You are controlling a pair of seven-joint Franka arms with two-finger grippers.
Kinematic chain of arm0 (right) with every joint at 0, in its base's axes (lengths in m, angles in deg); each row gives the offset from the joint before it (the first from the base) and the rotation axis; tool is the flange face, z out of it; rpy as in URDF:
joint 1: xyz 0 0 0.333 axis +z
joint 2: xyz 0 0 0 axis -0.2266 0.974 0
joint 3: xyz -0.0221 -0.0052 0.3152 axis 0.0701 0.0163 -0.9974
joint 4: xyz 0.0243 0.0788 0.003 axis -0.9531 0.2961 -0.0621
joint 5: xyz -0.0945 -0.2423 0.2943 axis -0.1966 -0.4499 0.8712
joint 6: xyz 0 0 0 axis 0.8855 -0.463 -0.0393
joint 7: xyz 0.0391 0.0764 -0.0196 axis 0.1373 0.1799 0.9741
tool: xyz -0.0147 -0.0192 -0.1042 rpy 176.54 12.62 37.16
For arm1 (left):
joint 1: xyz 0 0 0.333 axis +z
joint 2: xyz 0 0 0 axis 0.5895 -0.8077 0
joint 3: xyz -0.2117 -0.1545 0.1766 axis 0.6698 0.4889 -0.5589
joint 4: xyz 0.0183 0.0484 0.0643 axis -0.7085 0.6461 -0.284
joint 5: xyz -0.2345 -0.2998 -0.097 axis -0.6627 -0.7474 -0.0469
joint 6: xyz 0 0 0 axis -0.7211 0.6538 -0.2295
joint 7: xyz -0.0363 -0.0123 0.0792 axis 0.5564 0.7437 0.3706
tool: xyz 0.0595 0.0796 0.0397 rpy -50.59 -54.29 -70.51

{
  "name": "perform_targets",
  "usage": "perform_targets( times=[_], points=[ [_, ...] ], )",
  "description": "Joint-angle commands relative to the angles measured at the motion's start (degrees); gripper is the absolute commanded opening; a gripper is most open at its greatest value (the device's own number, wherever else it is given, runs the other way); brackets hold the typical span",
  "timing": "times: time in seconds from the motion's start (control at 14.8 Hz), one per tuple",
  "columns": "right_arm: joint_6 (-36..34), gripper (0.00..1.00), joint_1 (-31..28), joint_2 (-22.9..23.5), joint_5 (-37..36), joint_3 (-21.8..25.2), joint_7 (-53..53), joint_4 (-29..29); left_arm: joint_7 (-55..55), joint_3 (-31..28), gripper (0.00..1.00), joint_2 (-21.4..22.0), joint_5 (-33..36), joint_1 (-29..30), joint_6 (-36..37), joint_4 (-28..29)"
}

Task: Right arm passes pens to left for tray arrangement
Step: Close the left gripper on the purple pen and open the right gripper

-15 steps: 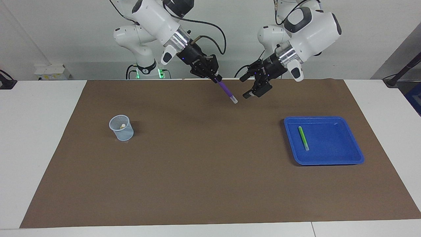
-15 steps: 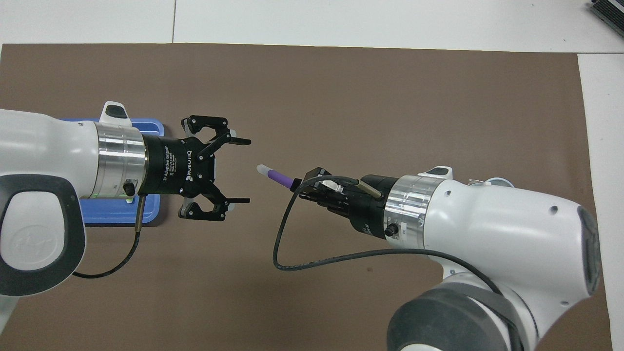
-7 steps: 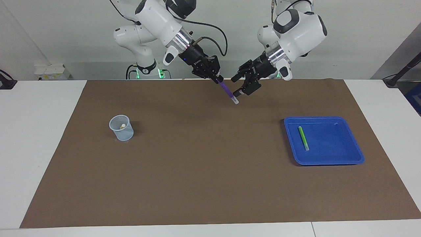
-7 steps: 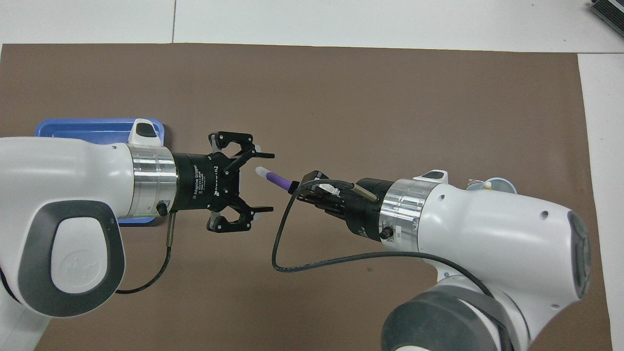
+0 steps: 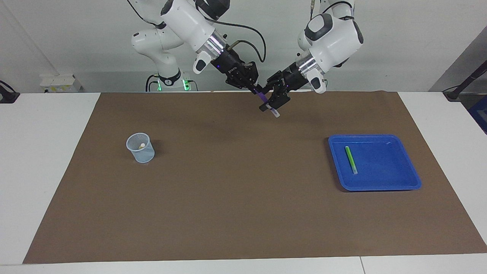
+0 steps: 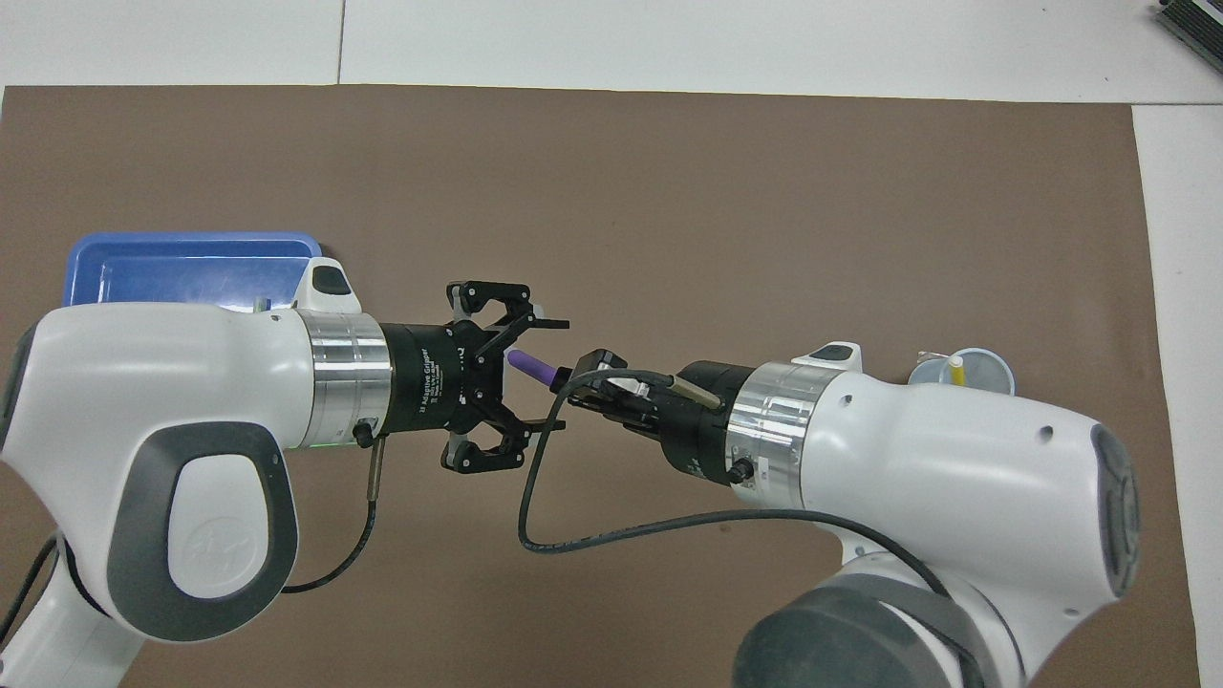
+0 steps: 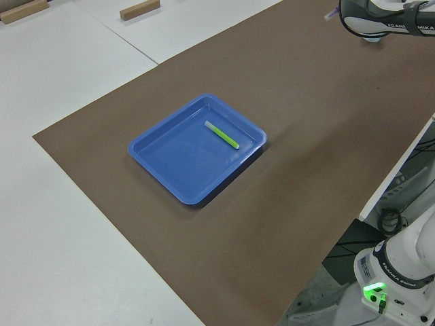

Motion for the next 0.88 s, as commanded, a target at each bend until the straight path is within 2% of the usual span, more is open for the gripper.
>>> perform_targets(
  times=[0.0,0.07,0.13,0.2,0.34,0.47,0.54,0.81],
  points=[
    [1.13,0.0,-0.18,-1.41,1.73,-0.17,0.49,1.42,2.38,-0.87,0.85,2.03,-1.43,-0.17,2.04,1.66],
    [1.13,0.0,-0.1,-1.4,1.73,-0.17,0.49,1.33,2.47,-0.95,0.83,2.03,-1.43,-0.08,2.84,1.57],
    [1.22,0.0,-0.1,-1.32,1.73,-0.17,0.49,1.33,2.47,-1.04,0.77,2.03,-1.43,-0.08,3.02,1.57],
    [1.22,0.0,-0.1,-1.32,1.73,-0.17,0.49,1.33,2.56,-1.13,0.65,2.03,-1.34,-0.08,2.93,1.57],
    [1.22,0.0,-0.1,-1.32,1.73,-0.17,0.49,1.24,3.34,-1.04,0.34,2.03,-1.25,-0.17,2.93,1.57],
    [1.22,0.0,-0.18,-1.32,1.73,-0.17,0.49,1.24,4.14,-1.13,0.07,2.03,-1.08,-0.08,3.37,1.31],
    [1.22,0.0,-0.18,-1.32,1.73,-0.17,0.49,1.24,4.32,-1.13,0.0,2.03,-0.91,-0.08,3.46,1.04],
    [1.22,0.0,-0.27,-1.32,1.73,-0.17,0.58,1.24,5.99,-1.22,0.0,1.94,-0.55,0.09,5.74,0.25]
  ],
)
